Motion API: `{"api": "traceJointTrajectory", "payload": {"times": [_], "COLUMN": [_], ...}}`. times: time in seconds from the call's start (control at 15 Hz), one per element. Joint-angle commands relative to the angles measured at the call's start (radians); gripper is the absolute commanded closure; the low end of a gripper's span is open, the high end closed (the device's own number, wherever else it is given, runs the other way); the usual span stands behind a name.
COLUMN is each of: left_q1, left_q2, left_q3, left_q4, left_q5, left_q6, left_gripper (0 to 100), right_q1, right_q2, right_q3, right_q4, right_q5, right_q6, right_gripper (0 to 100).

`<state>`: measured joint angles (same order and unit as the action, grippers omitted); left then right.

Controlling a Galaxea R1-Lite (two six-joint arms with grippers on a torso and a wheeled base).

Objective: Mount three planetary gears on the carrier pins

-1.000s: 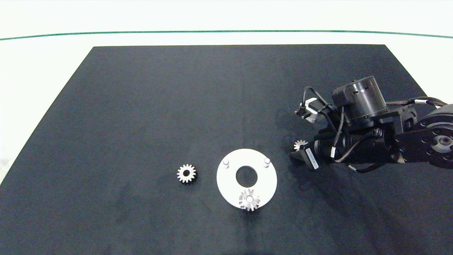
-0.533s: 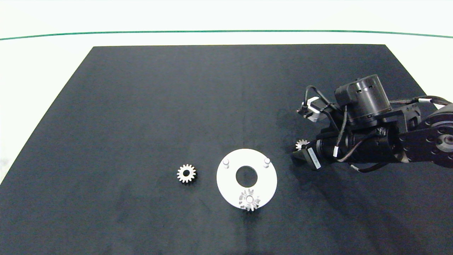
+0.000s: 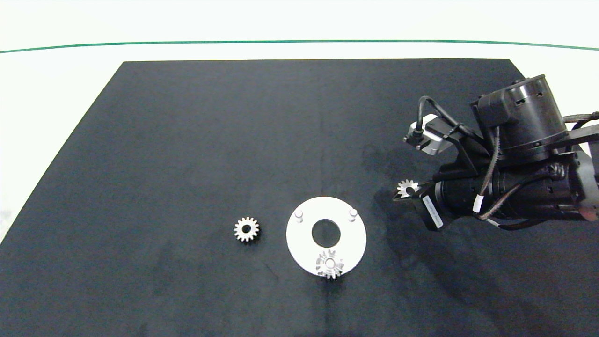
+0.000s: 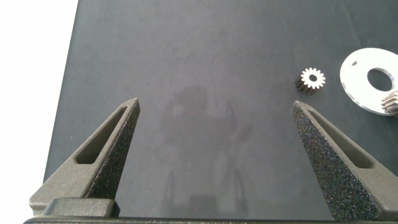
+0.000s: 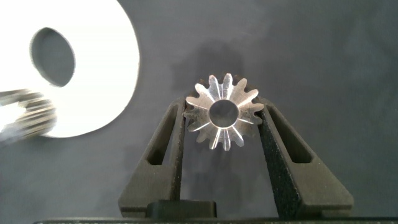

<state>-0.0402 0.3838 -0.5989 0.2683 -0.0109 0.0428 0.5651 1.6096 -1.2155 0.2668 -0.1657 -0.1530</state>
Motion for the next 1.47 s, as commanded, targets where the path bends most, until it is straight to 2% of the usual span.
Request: {"api": "traceJointTrajectory", "payload": {"times": [0.07,0.2,0.4,0.93,1.47], "left_q1": [0.0,0.002,0.002,-0.001,-0.001], "left_q2": [0.0,-0.002,-0.002,0.001,0.003], "left_q3": [-0.002,-0.004,-0.018,-0.028,-0.032], "left_q4": [0.002,0.002,0.002,0.019,0.019], "left_q5": [0.0,0.0,0.0,0.0,0.0], "left_q6": [0.0,0.0,0.0,0.0,-0.001], "left_gripper": [0,0,0,0,0], "right_q1": [0.122,0.187,0.225,0.225,0.222], "right_q2": [-0.023,0.015,0.084,0.158,0.161], "right_q3": [-0.007,-0.022,-0.045,-0.093,-0.102], "right_q4": [0.006,0.005,0.002,0.0,-0.003], "right_q5": [-0.055,-0.103,-0.136,-0.138,-0.138], "right_q6": [-0.007,-0.007,-0.005,-0.002,0.0], "right_gripper": [100,100,100,100,100]}}
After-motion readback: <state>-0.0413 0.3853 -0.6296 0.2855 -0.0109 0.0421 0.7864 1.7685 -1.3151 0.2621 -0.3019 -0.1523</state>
